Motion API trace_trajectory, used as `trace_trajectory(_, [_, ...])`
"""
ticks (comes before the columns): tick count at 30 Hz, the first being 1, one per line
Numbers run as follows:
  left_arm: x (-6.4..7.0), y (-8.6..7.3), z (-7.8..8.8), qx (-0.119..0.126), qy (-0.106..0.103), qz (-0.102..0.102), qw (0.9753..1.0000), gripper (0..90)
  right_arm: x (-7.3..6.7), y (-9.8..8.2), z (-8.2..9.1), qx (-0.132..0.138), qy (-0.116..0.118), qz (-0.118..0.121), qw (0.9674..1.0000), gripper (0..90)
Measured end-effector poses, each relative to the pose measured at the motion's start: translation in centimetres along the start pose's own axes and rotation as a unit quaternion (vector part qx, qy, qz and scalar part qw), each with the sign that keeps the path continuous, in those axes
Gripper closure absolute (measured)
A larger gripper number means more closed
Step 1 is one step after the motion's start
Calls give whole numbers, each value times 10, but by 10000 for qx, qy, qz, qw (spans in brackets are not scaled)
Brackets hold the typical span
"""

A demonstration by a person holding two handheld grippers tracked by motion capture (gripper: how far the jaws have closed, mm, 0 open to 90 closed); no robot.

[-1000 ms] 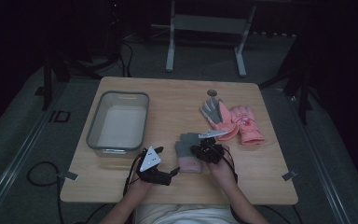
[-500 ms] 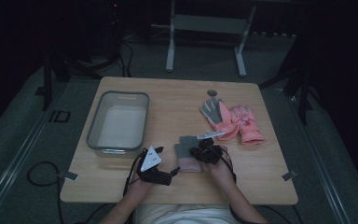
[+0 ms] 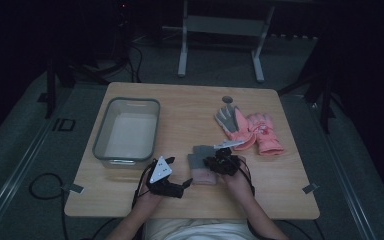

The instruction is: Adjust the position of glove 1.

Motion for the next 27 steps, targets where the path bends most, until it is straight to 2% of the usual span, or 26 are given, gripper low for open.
trace_trajectory(2, [-3, -2, 0, -242, 193, -104, 9995, 12, 7, 6, 6, 105, -44, -7, 9999, 748])
trace_trajectory(4, [-7, -1, 3, -362, 324, -32, 9988, 12, 18, 12, 11, 209, -116, 41, 9997, 724])
trace_trajectory(7, [-11, 6, 7, -269, 398, 120, 9988, 12, 36, 21, 19, 326, -278, 60, 9991, 707])
trace_trajectory(8, [-11, 9, 8, -241, 335, 235, 9989, 12, 42, 23, 21, 344, -319, 67, 9989, 695])
trace_trajectory(9, [-9, 11, 8, -257, 183, 411, 9987, 12, 47, 26, 22, 369, -364, 69, 9986, 685])
trace_trajectory(10, [-9, 11, 8, -257, 183, 411, 9987, 17, 47, 26, 22, 369, -364, 69, 9986, 685])
trace_trajectory(11, [-4, 16, 7, -273, -151, 664, 9973, 17, 52, 28, 24, 389, -405, 54, 9984, 674])
trace_trajectory(12, [0, 17, 5, -342, -265, 673, 9968, 38, 56, 32, 25, 418, -386, 58, 9984, 633])
trace_trajectory(14, [7, 22, 1, -544, -322, 385, 9973, 59, 58, 37, 25, 454, -408, 154, 9980, 610])
trace_trajectory(15, [14, 24, -2, -583, -482, 230, 9969, 66, 59, 39, 24, 445, -415, 189, 9980, 595])
trace_trajectory(16, [14, 24, -2, -583, -482, 230, 9969, 69, 59, 39, 24, 445, -415, 189, 9980, 595])
trace_trajectory(17, [24, 27, -10, -783, -693, -54, 9945, 69, 59, 41, 22, 439, -395, 226, 9980, 574])
trace_trajectory(18, [28, 27, -14, -851, -817, -187, 9928, 100, 58, 43, 16, 377, -382, 262, 9982, 555])
trace_trajectory(19, [31, 28, -17, -895, -889, -313, 9915, 135, 57, 44, 13, 353, -371, 281, 9983, 551])
trace_trajectory(20, [32, 29, -20, -946, -867, -405, 9909, 143, 56, 44, 9, 322, -353, 277, 9985, 551])
trace_trajectory(21, [34, 29, -24, -1018, -938, -516, 9890, 189, 54, 44, 5, 272, -322, 248, 9988, 550])
trace_trajectory(23, [36, 27, -30, -1145, -952, -793, 9857, 260, 52, 42, -3, 190, -281, 179, 9993, 545])
trace_trajectory(24, [37, 24, -33, -1277, -1024, -903, 9824, 301, 52, 41, -8, 152, -298, 147, 9993, 544])
trace_trajectory(27, [38, 15, -42, -1564, -1081, -1204, 9743, 325, 51, 35, -20, -13, -329, 33, 9995, 515])
Point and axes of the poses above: each handheld gripper's, and its own axes: z roughly backward along the jaws, y roughly out of its top, x roughly to its right, the point moved 10 cm from there along -z, roughly forward along the jaws, and after that the axes turned 13 degrees about -y, right-handed, at the moved point
